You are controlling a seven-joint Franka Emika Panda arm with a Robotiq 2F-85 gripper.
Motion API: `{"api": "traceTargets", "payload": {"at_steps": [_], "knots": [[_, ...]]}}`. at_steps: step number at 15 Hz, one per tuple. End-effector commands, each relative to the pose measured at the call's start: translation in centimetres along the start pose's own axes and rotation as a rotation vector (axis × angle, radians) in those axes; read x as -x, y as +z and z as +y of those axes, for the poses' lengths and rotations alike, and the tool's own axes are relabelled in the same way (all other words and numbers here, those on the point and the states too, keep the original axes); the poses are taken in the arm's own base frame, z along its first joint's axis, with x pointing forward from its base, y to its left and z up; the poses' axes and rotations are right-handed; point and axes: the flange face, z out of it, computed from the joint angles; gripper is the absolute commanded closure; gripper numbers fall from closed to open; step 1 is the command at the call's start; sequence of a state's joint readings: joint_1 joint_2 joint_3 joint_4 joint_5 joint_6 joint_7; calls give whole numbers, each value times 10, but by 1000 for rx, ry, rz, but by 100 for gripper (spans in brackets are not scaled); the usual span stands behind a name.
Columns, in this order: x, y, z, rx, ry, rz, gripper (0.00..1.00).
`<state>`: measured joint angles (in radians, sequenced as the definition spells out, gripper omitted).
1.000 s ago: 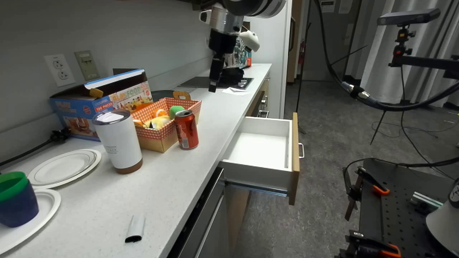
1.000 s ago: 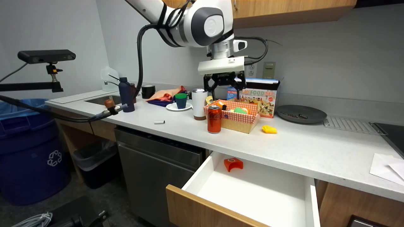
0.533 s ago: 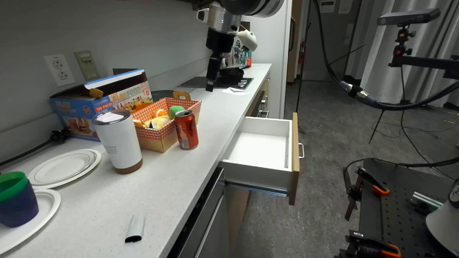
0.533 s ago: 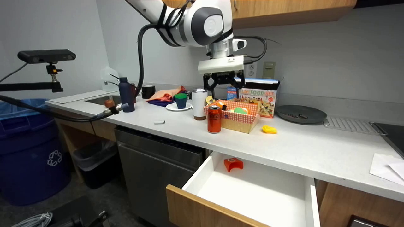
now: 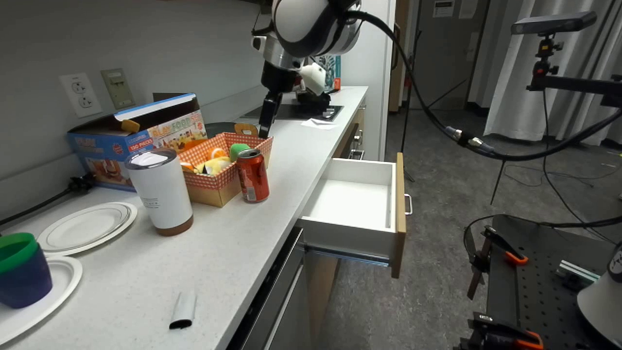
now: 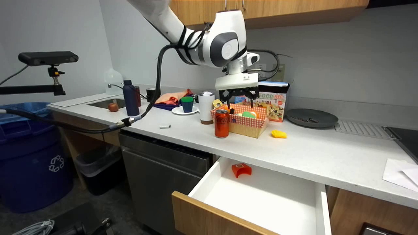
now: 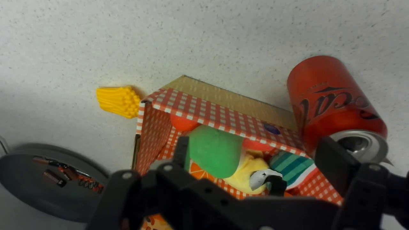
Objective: Put the green object in the drawer and then close it
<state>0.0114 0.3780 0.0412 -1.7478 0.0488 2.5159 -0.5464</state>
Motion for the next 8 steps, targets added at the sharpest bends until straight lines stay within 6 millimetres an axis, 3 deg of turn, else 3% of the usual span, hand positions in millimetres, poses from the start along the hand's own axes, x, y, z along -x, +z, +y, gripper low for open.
{"api": "traceTargets", "payload": {"at_steps": [1,8], "knots": [[-23,26,11,3,-11,61,0],[-46,57,18,46,-17,127,0]]}}
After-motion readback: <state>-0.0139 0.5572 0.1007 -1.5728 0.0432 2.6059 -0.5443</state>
